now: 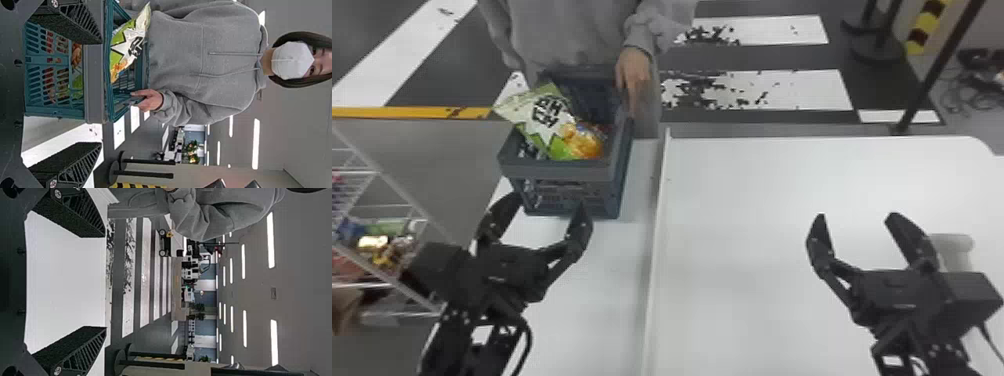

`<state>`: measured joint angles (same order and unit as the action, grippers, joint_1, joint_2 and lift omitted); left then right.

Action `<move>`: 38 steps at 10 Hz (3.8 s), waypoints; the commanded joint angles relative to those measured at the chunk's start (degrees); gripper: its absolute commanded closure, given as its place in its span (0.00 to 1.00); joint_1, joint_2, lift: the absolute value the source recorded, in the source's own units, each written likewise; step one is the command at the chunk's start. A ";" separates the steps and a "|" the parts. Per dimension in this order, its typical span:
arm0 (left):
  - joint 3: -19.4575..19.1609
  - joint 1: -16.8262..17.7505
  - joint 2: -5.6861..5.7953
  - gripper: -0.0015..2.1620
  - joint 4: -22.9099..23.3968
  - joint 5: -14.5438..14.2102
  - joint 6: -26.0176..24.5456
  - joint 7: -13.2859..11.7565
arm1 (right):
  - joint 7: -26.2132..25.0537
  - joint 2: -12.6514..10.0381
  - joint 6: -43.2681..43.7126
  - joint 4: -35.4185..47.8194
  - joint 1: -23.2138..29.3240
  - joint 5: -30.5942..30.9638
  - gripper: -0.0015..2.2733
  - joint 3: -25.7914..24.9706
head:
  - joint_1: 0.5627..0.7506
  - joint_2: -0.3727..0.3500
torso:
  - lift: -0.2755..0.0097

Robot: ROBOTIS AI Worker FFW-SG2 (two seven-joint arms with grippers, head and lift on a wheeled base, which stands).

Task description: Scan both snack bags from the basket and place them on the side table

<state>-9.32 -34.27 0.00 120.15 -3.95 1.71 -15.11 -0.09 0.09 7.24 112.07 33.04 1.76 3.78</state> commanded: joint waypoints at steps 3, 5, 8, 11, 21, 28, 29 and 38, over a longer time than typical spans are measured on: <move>0.00 0.08 -0.15 0.03 0.00 0.00 -0.26 -0.09 | 0.00 -0.14 0.00 -0.10 -0.09 0.00 0.04 0.00 | 0.70 0.65 | 0.70; 0.00 0.08 -0.15 0.03 0.00 0.00 -0.26 -0.44 | 0.00 -0.14 0.00 -0.10 -0.09 0.00 0.04 0.00 | 0.70 0.64 | 0.70; -0.09 0.08 -0.15 0.03 -0.26 -0.62 -0.09 -0.88 | 0.00 -0.14 0.00 -0.10 0.00 0.00 0.04 0.00 | 0.70 0.64 | 0.70; -0.27 0.25 -0.15 0.03 -0.61 -0.53 -0.26 -0.71 | 0.00 -0.14 -0.18 -0.01 0.00 0.00 0.04 0.00 | 0.70 0.65 | 0.70; -12.75 7.02 -0.15 0.05 -3.16 -9.49 -11.16 0.00 | 0.00 -0.14 -1.93 -0.19 -0.44 0.00 0.04 0.09 | 0.70 0.82 | 0.70; -14.59 16.07 -0.15 0.05 -10.19 -8.88 -17.67 -1.23 | 0.00 -0.14 -2.29 -0.10 -0.44 0.18 0.04 -0.09 | 0.70 0.87 | 0.70; -14.42 16.69 -0.15 0.06 -10.98 -8.79 -17.84 -2.02 | 0.00 -0.14 -2.46 -0.10 -0.44 0.09 0.04 -0.09 | 0.70 0.87 | 0.70; -10.99 18.71 -0.15 0.25 -10.90 -7.12 -22.06 -5.45 | 0.00 -0.14 -2.46 -0.10 -0.35 0.09 0.04 -0.26 | 0.70 0.78 | 0.70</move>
<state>-20.37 -15.45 0.00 109.08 -11.08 -20.19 -20.51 -0.08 0.09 4.75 111.97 32.69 1.84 3.56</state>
